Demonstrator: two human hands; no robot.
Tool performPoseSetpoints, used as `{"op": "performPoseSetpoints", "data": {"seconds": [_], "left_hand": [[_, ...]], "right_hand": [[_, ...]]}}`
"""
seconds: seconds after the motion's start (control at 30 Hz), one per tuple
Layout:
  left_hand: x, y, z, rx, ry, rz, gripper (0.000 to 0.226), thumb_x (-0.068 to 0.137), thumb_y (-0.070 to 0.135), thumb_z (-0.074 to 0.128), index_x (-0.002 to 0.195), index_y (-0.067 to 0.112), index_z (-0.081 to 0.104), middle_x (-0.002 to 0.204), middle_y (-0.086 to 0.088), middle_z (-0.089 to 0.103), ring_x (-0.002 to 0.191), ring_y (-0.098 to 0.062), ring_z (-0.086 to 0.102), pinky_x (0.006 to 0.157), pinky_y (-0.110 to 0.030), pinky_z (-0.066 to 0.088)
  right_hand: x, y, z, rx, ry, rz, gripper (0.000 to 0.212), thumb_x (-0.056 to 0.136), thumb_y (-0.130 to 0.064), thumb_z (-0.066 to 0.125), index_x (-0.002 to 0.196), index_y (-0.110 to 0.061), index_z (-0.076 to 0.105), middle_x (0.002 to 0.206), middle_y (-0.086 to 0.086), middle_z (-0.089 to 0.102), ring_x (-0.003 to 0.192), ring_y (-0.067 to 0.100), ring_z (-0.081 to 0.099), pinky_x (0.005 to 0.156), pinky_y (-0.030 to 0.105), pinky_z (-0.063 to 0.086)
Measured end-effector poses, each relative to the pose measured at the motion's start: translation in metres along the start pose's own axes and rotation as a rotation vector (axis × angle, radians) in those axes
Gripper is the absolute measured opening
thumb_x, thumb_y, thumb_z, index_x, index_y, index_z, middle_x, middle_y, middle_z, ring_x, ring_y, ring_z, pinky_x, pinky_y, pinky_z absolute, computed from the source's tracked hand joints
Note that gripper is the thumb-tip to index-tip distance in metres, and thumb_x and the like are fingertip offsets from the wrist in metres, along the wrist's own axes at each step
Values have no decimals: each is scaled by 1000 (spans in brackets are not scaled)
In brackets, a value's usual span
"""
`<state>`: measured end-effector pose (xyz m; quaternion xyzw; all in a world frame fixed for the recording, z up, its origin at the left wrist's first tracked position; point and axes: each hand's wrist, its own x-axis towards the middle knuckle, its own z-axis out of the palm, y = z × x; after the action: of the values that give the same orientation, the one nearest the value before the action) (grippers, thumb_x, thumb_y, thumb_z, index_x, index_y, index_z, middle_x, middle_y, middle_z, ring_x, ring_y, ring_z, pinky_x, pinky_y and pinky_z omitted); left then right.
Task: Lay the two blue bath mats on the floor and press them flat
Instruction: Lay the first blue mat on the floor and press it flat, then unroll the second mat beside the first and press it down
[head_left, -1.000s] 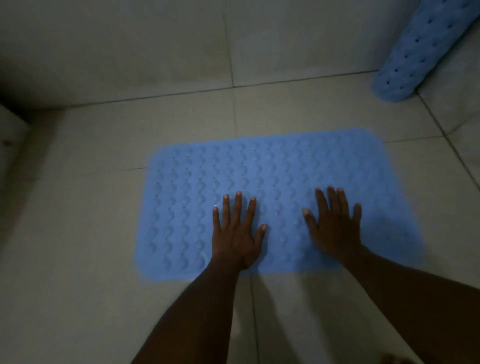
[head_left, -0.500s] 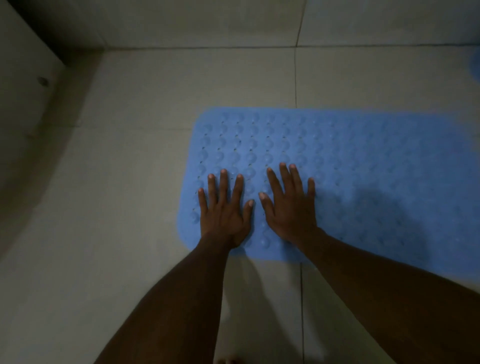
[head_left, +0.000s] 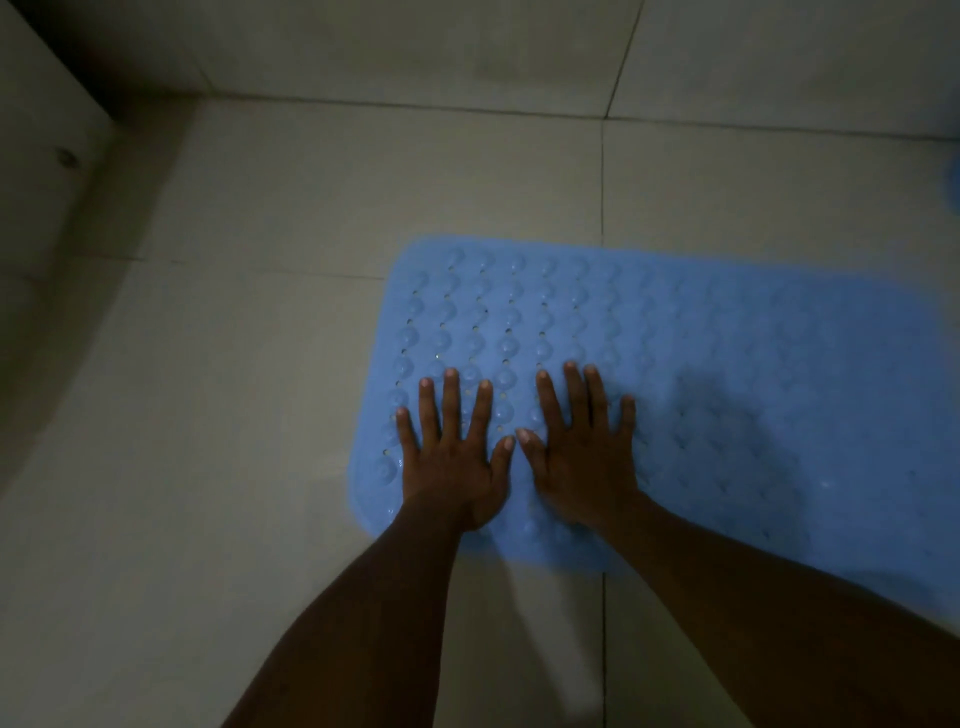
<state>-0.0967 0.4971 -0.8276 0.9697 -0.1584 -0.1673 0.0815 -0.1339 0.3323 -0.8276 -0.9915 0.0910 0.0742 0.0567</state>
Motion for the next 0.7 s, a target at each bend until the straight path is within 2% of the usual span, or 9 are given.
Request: {"op": "performPoseSetpoints", "data": {"seconds": [0.13, 0.23, 0.3, 0.4, 0.47, 0.6, 0.7], "left_hand": [[2, 13, -14, 7, -81, -53, 73, 100, 64, 9, 160, 31, -17, 165, -6, -32, 150, -34, -31, 121, -59, -16], [-1, 36, -35, -47, -167, -134, 73, 103, 61, 20, 162, 27, -8, 168, -12, -22, 153, -39, -22, 122, -57, -12], [-5, 53, -46, -44, -201, -126, 73, 103, 60, 22, 162, 27, -6, 169, -13, -18, 154, -38, -19, 123, -57, -10], [-1, 88, -64, 7, -222, -22, 73, 103, 61, 20, 162, 28, -8, 169, -9, -19, 154, -35, -19, 123, -56, -10], [10, 121, -81, 64, -213, 71, 73, 103, 61, 19, 161, 29, -12, 168, -8, -22, 154, -35, -20, 124, -56, -9], [44, 201, -135, 123, -104, 221, 77, 103, 59, 27, 161, 28, -15, 169, -8, -18, 155, -36, -15, 124, -56, -3], [72, 271, -181, 144, -10, 327, 83, 103, 55, 37, 161, 27, -14, 170, -8, -16, 156, -36, -13, 125, -56, 0]], "right_hand": [[0, 3, -12, 52, -25, -29, 70, 95, -60, 31, 153, -23, 39, 161, 11, 34, 149, 33, 32, 111, 66, 27], [-6, 20, -28, 119, -20, -58, 68, 92, -60, 36, 146, -22, 50, 153, 10, 48, 141, 30, 46, 106, 63, 39], [-17, 45, -48, 122, -60, -32, 70, 91, -60, 36, 151, -23, 42, 158, 9, 41, 146, 28, 38, 112, 60, 32], [-20, 103, -93, 93, -189, 16, 73, 97, -54, 43, 159, -27, 14, 167, 4, 16, 155, 20, 10, 122, 51, 11], [-10, 146, -132, 105, -232, 116, 75, 97, -51, 48, 158, -25, 14, 166, 8, 15, 155, 23, 11, 122, 50, 14], [17, 223, -217, 133, -99, 265, 73, 94, -51, 54, 154, -21, 26, 157, 13, 28, 146, 33, 29, 115, 53, 28], [32, 277, -281, 141, 74, 311, 70, 92, -49, 57, 151, -20, 31, 154, 12, 32, 143, 32, 33, 113, 51, 31]]}}
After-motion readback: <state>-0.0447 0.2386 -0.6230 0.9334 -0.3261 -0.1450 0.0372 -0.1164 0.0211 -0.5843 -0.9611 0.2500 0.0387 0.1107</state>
